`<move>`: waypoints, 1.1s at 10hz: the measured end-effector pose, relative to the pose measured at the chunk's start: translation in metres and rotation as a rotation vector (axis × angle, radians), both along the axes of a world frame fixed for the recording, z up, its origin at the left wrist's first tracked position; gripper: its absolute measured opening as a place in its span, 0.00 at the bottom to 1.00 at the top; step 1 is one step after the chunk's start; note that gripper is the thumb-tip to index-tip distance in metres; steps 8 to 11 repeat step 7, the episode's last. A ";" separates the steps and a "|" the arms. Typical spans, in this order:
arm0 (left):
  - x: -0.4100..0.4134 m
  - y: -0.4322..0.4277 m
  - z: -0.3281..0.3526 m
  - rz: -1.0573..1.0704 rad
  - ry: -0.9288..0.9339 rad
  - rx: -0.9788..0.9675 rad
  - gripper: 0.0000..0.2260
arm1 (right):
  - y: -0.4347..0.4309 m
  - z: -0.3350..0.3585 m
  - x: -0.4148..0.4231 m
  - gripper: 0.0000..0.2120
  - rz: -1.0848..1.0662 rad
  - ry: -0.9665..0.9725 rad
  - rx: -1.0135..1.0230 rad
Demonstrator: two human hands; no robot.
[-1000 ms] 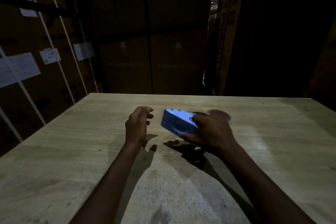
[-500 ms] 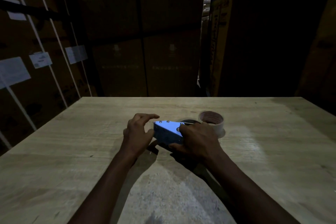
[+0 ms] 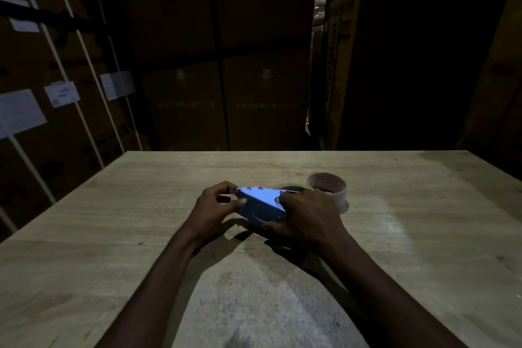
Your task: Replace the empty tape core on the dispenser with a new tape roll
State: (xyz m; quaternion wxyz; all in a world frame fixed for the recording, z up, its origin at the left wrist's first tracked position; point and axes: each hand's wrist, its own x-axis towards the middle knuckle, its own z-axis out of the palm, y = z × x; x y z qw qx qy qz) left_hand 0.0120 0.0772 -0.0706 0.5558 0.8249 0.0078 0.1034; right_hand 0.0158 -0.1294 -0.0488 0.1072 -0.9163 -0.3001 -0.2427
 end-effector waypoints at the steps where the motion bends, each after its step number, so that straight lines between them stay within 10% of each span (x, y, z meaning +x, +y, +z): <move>1: 0.001 0.002 -0.003 0.009 0.012 0.017 0.07 | 0.001 -0.001 -0.001 0.26 -0.013 0.002 0.018; 4: -0.007 -0.001 -0.003 0.124 0.034 0.291 0.05 | 0.004 -0.007 0.003 0.20 -0.033 -0.054 -0.095; 7: -0.012 -0.014 0.009 0.199 -0.212 0.586 0.28 | -0.003 0.013 0.002 0.21 -0.018 0.057 0.211; 11: -0.012 -0.014 0.009 0.199 -0.212 0.586 0.28 | -0.003 0.013 0.002 0.21 -0.018 0.057 0.211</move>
